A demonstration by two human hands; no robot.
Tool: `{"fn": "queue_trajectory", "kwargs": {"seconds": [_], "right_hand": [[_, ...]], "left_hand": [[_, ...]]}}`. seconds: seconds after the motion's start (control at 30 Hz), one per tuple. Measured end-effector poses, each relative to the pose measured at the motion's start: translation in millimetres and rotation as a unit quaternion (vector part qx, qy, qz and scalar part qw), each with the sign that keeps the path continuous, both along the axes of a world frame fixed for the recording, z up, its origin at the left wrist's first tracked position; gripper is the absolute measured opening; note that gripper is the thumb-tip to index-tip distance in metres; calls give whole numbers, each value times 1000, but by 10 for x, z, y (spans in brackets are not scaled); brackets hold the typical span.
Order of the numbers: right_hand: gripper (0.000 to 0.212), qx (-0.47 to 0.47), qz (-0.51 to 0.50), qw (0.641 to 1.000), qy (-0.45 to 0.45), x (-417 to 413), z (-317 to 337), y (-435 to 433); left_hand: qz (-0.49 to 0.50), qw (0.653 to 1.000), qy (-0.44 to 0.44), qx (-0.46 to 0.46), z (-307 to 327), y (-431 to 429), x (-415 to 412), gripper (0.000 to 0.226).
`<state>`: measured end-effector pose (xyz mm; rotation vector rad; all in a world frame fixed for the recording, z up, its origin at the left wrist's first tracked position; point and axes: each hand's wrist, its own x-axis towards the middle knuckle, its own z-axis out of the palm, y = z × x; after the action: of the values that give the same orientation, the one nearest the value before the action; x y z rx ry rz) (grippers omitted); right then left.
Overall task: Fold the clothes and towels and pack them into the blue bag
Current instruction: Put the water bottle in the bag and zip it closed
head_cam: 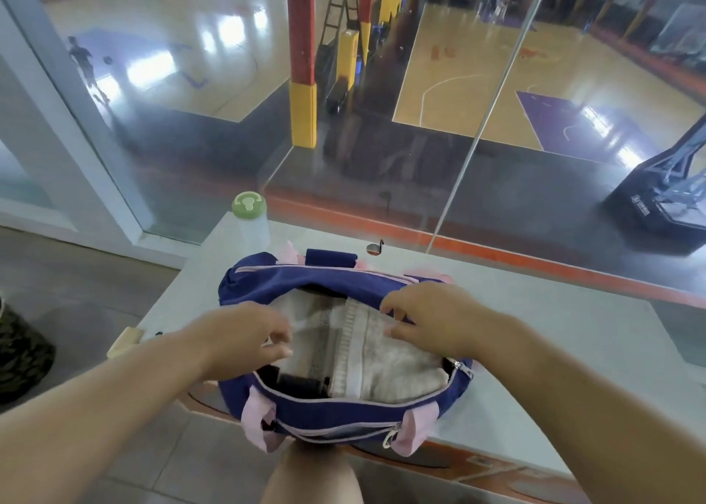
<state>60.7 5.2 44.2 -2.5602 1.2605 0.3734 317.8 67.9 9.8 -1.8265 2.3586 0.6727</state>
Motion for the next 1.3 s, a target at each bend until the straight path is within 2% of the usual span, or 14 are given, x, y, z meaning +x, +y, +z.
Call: {"fn": "queue_trajectory", "kwargs": {"seconds": [0.17,0.4,0.47,0.57,0.6,0.63,0.73,0.77,0.93,1.07,1.2,1.3], "right_hand": [[33,-54,-2,998,-19,263,119,-363],[24,-79,-63,989,-107,608,-82,-737],[28,-68,-52,991,-105,661,-173,-756],[31,-21,-18,995,-91,719,-390,-781],[32,-2,-3,997,-81,724,-483,-790],[33,20,7,998,-64,722,-561,-791],[43,68,36,997,11,703,-702,-763],[46,74,52,995,35,699,-720,-746],[44,46,107,991,68,775,-720,-740],[34,44,111,992,35,877,-661,-856],[30,-13,79,997,16,1168,-599,-1150],[28,-47,52,997,-24,1507,-594,-1451]], "left_hand": [[41,997,-46,-36,105,-267,458,24],[110,989,10,-97,-138,-610,738,24],[95,990,25,-106,-275,-655,714,35],[10,997,3,-82,-436,-661,643,82],[1,998,-17,-58,-488,-649,636,90],[3,999,-30,-40,-547,-637,638,87],[-1,999,-37,-6,-691,-574,688,42],[-5,999,-39,1,-705,-559,699,36],[6,999,-49,-4,-705,-579,689,44],[22,999,-23,-39,-661,-648,734,37],[109,989,64,-80,-608,-848,868,22],[167,979,67,-92,-622,-1050,1069,19]]}}
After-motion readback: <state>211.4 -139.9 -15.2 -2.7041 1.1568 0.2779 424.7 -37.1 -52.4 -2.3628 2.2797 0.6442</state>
